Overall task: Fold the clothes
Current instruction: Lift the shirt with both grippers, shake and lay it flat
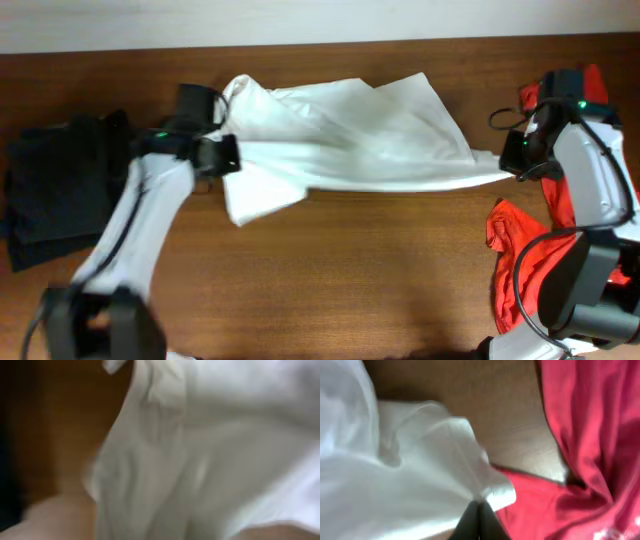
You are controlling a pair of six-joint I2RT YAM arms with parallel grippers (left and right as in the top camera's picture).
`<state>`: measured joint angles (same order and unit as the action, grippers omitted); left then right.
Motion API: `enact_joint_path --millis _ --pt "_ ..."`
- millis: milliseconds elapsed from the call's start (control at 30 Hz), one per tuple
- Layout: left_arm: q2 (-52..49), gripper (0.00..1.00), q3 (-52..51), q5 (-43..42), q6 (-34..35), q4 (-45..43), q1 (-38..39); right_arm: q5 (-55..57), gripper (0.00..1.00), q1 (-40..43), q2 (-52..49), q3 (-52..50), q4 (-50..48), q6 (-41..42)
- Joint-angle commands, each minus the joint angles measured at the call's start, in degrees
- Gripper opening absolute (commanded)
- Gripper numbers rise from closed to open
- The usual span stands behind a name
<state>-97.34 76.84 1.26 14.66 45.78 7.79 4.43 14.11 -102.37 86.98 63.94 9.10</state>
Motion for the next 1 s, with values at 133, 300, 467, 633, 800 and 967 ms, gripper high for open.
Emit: enact_joint_path --millis 133,300,467,633,800,967 --pt "25.1 0.0 4.3 -13.1 -1.5 2.8 -17.1 -7.9 0.04 -0.2 10.1 20.3 14.6 0.2" --pt "32.3 0.0 15.2 -20.6 -1.6 3.9 -24.4 -9.0 0.04 -0.2 19.6 28.7 19.0 0.2" --pt "34.8 0.0 28.1 -20.6 -4.1 8.2 -24.4 -8.9 0.04 -0.2 28.7 34.9 15.4 -1.1" --pt "34.4 0.0 29.6 -20.4 -4.1 9.2 -24.4 -9.5 0.04 -0.2 29.0 36.6 11.9 -3.1" --pt "26.2 0.0 29.4 -24.5 -4.1 10.1 -24.3 -20.7 0.04 -0.2 18.2 36.6 13.6 -7.5" --pt "9.4 0.0 29.4 -24.4 -4.1 -6.4 -21.2 -26.7 0.04 -0.3 4.1 36.6 2.6 -6.8"
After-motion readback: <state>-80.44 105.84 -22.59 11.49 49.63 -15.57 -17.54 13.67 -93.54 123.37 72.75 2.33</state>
